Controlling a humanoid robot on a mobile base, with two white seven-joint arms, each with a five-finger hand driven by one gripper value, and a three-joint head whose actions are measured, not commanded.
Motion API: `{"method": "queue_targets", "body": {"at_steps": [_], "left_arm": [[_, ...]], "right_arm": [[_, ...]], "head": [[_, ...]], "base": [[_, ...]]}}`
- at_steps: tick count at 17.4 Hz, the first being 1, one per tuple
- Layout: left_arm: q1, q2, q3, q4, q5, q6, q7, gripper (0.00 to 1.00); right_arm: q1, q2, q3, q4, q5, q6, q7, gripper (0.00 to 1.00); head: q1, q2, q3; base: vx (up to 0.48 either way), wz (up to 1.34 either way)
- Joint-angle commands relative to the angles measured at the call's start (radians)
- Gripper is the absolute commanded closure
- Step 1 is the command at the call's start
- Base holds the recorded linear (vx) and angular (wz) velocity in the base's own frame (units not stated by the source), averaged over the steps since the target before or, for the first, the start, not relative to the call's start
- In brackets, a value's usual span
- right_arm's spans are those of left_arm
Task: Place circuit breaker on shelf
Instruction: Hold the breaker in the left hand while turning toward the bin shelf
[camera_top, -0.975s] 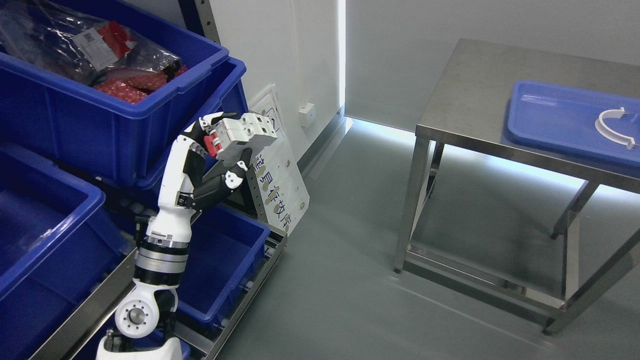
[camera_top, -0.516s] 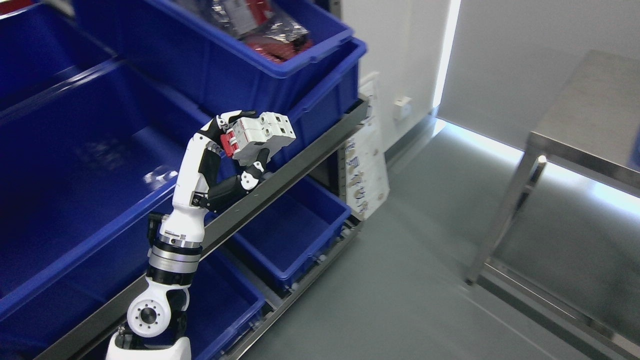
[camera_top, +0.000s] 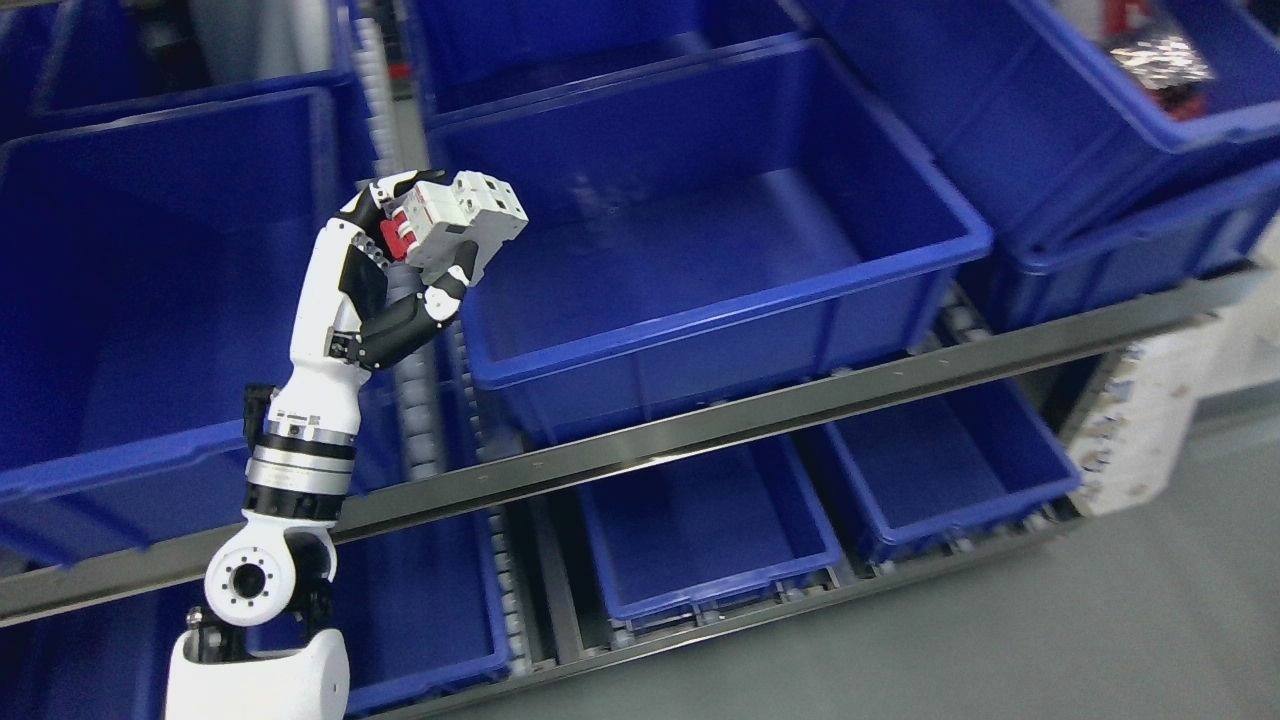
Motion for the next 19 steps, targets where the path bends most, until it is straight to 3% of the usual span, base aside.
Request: {"method": "queue_targets", "body": {"at_steps": [1,12,19], "left_arm": [[-0.037,0.017,0.129,0.003,0.000,0.029,-0.006,0.92],[-0.146,0.029,0.122,0.084,-0.014,0.086,-0.006,0.92],[-0.388,0.061,0.072,0.288,-0.118,0.167,-0.052,0.92]], "right_arm": [[0.000,-0.017,0.000,0.000,0.000,0.000,0.000,0.00],[0.000,-0.017,0.000,0.000,0.000,0.000,0.000,0.00],[0.000,-0.017,0.000,0.000,0.000,0.000,0.000,0.00]], "head": [[0.0000,0.000,0.000],[0.0000,0.000,0.000],[0.0000,0.000,0.000]], "base": [[-0.083,1.06],[0.040,0.73],[0.110,-0.01]]}}
